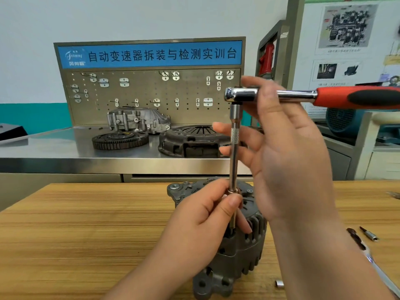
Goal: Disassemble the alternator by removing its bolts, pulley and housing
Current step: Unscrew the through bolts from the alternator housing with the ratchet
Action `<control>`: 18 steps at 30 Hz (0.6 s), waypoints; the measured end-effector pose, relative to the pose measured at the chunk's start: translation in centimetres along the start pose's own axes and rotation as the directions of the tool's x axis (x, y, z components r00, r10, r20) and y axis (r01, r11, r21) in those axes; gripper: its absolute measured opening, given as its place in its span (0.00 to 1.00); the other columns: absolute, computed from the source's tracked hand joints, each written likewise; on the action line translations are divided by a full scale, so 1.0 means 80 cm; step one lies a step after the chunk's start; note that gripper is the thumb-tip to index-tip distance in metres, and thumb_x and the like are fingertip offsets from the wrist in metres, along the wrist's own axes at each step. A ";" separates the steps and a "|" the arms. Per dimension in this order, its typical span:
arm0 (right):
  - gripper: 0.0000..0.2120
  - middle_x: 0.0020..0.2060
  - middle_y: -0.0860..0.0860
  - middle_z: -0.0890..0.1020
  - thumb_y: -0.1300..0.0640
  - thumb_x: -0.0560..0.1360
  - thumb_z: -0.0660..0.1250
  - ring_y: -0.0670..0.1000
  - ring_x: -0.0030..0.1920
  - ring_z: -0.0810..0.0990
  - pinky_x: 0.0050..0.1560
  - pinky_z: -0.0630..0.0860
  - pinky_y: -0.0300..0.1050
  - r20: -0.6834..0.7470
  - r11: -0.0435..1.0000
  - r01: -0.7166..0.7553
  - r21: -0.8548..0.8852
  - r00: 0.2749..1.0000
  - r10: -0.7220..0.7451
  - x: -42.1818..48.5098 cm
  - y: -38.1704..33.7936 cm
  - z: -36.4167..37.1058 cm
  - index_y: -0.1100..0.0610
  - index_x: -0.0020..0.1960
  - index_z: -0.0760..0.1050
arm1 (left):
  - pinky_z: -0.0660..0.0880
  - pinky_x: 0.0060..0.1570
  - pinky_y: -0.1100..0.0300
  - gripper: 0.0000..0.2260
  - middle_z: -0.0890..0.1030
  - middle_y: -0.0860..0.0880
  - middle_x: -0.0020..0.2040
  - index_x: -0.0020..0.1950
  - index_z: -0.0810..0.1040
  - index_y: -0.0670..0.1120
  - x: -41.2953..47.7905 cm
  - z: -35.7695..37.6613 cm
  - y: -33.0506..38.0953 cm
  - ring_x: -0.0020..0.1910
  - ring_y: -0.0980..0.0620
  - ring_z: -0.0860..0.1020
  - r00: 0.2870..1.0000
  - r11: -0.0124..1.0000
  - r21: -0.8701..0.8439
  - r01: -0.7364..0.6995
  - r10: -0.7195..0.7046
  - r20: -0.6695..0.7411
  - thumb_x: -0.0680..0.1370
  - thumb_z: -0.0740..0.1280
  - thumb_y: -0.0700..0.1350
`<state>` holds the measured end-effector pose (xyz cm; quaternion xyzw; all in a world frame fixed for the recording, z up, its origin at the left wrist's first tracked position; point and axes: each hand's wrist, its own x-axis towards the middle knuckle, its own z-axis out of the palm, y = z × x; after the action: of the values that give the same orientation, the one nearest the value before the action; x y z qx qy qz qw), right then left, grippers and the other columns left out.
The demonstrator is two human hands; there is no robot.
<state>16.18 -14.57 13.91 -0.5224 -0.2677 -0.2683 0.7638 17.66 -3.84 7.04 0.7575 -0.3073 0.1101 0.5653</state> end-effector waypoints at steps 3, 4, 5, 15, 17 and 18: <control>0.09 0.52 0.45 0.83 0.51 0.77 0.62 0.50 0.42 0.85 0.36 0.78 0.40 0.002 0.971 0.171 -0.164 0.985 -0.173 -0.003 0.001 0.006 0.44 0.56 0.78 | 0.75 0.47 0.38 0.14 0.85 0.56 0.44 0.53 0.78 0.49 0.001 0.002 0.001 0.46 0.35 0.79 0.999 1.000 0.019 0.011 -0.010 -0.035 0.76 0.59 0.55; 0.11 0.54 0.45 0.83 0.51 0.77 0.62 0.50 0.42 0.85 0.36 0.78 0.39 0.011 0.977 0.161 -0.140 0.987 -0.161 -0.003 0.002 0.008 0.43 0.56 0.78 | 0.75 0.48 0.39 0.15 0.85 0.56 0.45 0.54 0.78 0.48 0.001 0.002 0.001 0.47 0.36 0.79 0.999 1.000 0.023 0.005 -0.004 -0.039 0.76 0.59 0.55; 0.11 0.54 0.44 0.83 0.50 0.76 0.62 0.51 0.42 0.85 0.35 0.79 0.39 0.023 0.989 0.119 -0.084 0.993 -0.117 -0.004 0.001 0.009 0.43 0.57 0.78 | 0.75 0.48 0.39 0.16 0.85 0.56 0.45 0.54 0.77 0.47 0.001 0.002 0.000 0.47 0.36 0.79 0.999 1.000 0.016 0.001 0.000 -0.042 0.76 0.60 0.56; 0.22 0.43 0.53 0.86 0.39 0.77 0.51 0.48 0.27 0.80 0.28 0.73 0.37 0.199 0.941 -0.262 0.214 0.955 0.220 0.003 -0.002 -0.001 0.50 0.60 0.74 | 0.76 0.44 0.41 0.16 0.84 0.52 0.39 0.51 0.77 0.49 -0.001 0.002 -0.003 0.40 0.44 0.80 0.999 0.999 0.014 -0.030 0.031 -0.025 0.75 0.59 0.59; 0.21 0.42 0.53 0.86 0.39 0.72 0.55 0.48 0.28 0.80 0.28 0.73 0.37 0.184 0.962 -0.198 0.186 0.969 0.164 0.000 -0.001 0.002 0.46 0.59 0.75 | 0.76 0.46 0.44 0.18 0.84 0.54 0.42 0.54 0.77 0.44 -0.001 0.003 -0.003 0.42 0.47 0.81 0.998 0.997 0.062 -0.037 0.040 -0.040 0.76 0.60 0.56; 0.20 0.42 0.53 0.86 0.41 0.71 0.58 0.48 0.29 0.80 0.28 0.74 0.37 0.164 0.975 -0.152 0.164 0.979 0.124 -0.001 0.000 0.005 0.45 0.58 0.76 | 0.76 0.46 0.47 0.17 0.84 0.55 0.43 0.55 0.78 0.43 -0.001 0.003 -0.003 0.43 0.48 0.81 0.998 0.996 0.075 -0.041 0.044 -0.046 0.76 0.60 0.55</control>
<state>16.08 -14.21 13.95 -0.4893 -0.3111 -0.1489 0.8010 17.71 -3.99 6.74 0.7685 -0.3054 0.1515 0.5415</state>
